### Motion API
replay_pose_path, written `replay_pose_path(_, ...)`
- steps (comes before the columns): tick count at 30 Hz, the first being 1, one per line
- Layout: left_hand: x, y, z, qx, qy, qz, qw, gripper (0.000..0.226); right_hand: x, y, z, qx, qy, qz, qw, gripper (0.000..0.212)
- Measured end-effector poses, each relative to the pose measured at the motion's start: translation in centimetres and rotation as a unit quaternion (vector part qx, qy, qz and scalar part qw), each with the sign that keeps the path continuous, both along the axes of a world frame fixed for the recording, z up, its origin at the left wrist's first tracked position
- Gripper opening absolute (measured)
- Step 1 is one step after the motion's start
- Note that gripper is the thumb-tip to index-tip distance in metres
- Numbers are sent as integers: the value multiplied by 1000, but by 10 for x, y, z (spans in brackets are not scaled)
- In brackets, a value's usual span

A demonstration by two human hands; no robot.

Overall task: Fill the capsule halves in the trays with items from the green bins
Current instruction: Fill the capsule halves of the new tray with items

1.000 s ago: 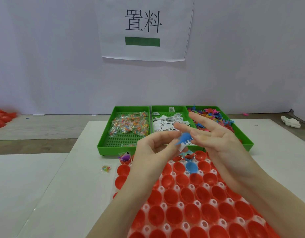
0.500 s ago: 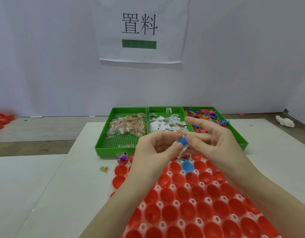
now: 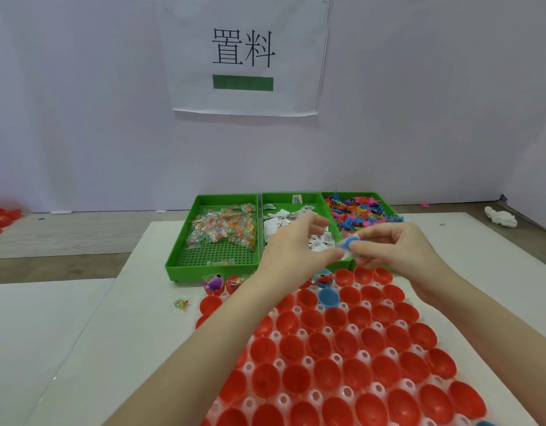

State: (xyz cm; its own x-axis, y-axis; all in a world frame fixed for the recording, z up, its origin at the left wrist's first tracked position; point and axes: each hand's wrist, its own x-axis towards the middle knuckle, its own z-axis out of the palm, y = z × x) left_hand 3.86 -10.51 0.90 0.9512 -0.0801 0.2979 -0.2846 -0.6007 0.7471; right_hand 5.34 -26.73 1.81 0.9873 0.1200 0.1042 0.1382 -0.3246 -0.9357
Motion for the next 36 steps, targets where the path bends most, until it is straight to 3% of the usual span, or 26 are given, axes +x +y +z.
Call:
replay_pose_path(5,15,-9,-23,249,29,-14,968,56,18,-10,-23,-198,-36,-34,979,2)
replay_pose_path(9,27,-21,-32,346,21,-31,937,56,24,-8,-28,-278,-64,7,958,8)
replay_pose_path(13,36,-27,-37,368,16,-40,929,54,26,-5,-32,-318,-75,58,943,2)
replay_pose_path(17,39,-29,-41,345,28,-49,937,50,27,-3,-31,-373,-90,106,917,11)
replay_pose_path(26,39,-33,-45,329,0,-27,944,43,32,11,-30,-493,-131,56,859,18)
replay_pose_path(31,37,-34,-43,340,-2,-32,940,41,41,3,-21,-471,-70,133,869,15)
replay_pose_path(36,38,-33,-43,372,-19,-38,927,43,42,-8,-12,-444,-29,193,874,28)
